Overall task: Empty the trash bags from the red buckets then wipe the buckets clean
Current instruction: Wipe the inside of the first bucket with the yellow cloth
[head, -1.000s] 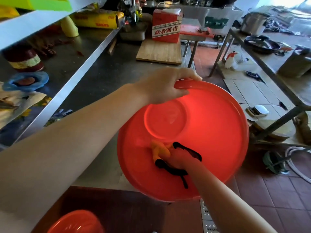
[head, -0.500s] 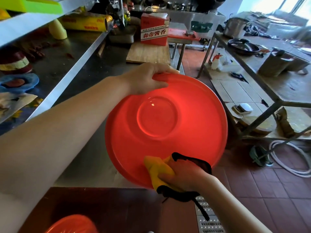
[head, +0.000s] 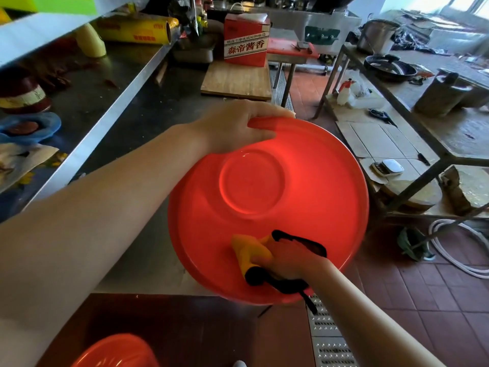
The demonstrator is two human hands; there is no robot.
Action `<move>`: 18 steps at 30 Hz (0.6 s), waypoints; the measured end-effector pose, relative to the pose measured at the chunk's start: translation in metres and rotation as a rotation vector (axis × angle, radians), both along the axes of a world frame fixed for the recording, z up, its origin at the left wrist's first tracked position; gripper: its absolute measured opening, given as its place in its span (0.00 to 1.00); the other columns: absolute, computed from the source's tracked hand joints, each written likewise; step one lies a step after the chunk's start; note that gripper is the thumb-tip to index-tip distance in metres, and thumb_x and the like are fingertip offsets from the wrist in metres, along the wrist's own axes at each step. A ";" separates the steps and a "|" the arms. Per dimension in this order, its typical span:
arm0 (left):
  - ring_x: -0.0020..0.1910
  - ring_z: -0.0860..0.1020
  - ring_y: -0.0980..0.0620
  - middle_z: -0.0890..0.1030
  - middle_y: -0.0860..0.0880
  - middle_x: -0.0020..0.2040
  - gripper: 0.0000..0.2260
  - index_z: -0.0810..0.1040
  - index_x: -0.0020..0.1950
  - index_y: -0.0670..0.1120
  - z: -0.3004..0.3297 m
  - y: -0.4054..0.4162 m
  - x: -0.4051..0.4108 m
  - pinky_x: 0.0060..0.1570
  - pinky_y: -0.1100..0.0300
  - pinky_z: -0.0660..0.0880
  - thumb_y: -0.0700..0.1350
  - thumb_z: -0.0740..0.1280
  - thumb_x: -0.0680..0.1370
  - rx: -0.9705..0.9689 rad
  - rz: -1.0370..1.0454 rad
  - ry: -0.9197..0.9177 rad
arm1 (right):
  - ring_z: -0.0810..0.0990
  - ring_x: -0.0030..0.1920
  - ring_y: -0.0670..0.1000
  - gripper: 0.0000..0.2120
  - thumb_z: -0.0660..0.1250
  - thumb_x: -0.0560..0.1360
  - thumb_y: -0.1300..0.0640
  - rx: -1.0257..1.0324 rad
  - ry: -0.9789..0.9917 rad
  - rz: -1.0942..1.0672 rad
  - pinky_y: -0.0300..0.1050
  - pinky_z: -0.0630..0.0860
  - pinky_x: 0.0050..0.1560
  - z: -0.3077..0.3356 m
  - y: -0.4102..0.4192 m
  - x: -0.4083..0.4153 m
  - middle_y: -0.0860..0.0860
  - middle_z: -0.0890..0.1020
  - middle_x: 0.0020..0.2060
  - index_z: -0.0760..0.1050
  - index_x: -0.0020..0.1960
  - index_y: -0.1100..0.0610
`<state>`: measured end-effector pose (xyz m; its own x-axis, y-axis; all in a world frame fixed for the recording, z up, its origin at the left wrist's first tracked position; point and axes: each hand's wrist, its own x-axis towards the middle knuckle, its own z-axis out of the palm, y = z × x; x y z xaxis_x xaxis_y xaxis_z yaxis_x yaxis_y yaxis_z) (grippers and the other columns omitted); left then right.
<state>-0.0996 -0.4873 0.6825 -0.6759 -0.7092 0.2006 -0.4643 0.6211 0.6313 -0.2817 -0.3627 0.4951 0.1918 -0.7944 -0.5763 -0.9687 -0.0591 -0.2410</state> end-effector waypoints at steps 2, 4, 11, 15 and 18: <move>0.65 0.73 0.64 0.77 0.61 0.67 0.21 0.74 0.70 0.61 -0.001 0.000 -0.001 0.70 0.58 0.69 0.46 0.70 0.79 0.006 0.009 -0.006 | 0.73 0.66 0.59 0.34 0.50 0.75 0.28 0.013 0.018 -0.012 0.55 0.67 0.64 -0.011 -0.018 0.001 0.54 0.73 0.68 0.67 0.72 0.48; 0.65 0.74 0.63 0.77 0.61 0.66 0.20 0.74 0.69 0.62 -0.002 0.000 -0.001 0.69 0.56 0.70 0.47 0.70 0.78 0.012 0.018 -0.005 | 0.71 0.68 0.59 0.35 0.49 0.75 0.28 0.027 0.047 -0.020 0.57 0.66 0.67 -0.024 -0.038 0.001 0.54 0.71 0.71 0.65 0.74 0.48; 0.65 0.74 0.64 0.77 0.62 0.65 0.22 0.75 0.69 0.62 -0.005 -0.003 0.014 0.69 0.54 0.71 0.45 0.71 0.77 0.062 0.050 0.034 | 0.59 0.76 0.59 0.33 0.50 0.79 0.35 0.033 0.198 -0.010 0.58 0.53 0.75 -0.059 -0.094 0.005 0.55 0.63 0.76 0.59 0.78 0.52; 0.65 0.74 0.63 0.78 0.62 0.65 0.21 0.76 0.68 0.60 -0.007 -0.001 0.014 0.69 0.53 0.70 0.43 0.70 0.77 0.080 0.045 0.044 | 0.60 0.75 0.60 0.32 0.50 0.79 0.37 0.046 0.225 -0.047 0.59 0.53 0.74 -0.077 -0.111 0.011 0.56 0.65 0.75 0.59 0.77 0.54; 0.65 0.74 0.65 0.77 0.64 0.66 0.21 0.74 0.69 0.63 -0.005 0.000 0.011 0.68 0.56 0.71 0.46 0.70 0.78 0.046 0.058 0.022 | 0.62 0.74 0.60 0.32 0.51 0.78 0.37 0.034 0.232 -0.033 0.60 0.55 0.74 -0.079 -0.117 0.010 0.56 0.66 0.74 0.60 0.77 0.53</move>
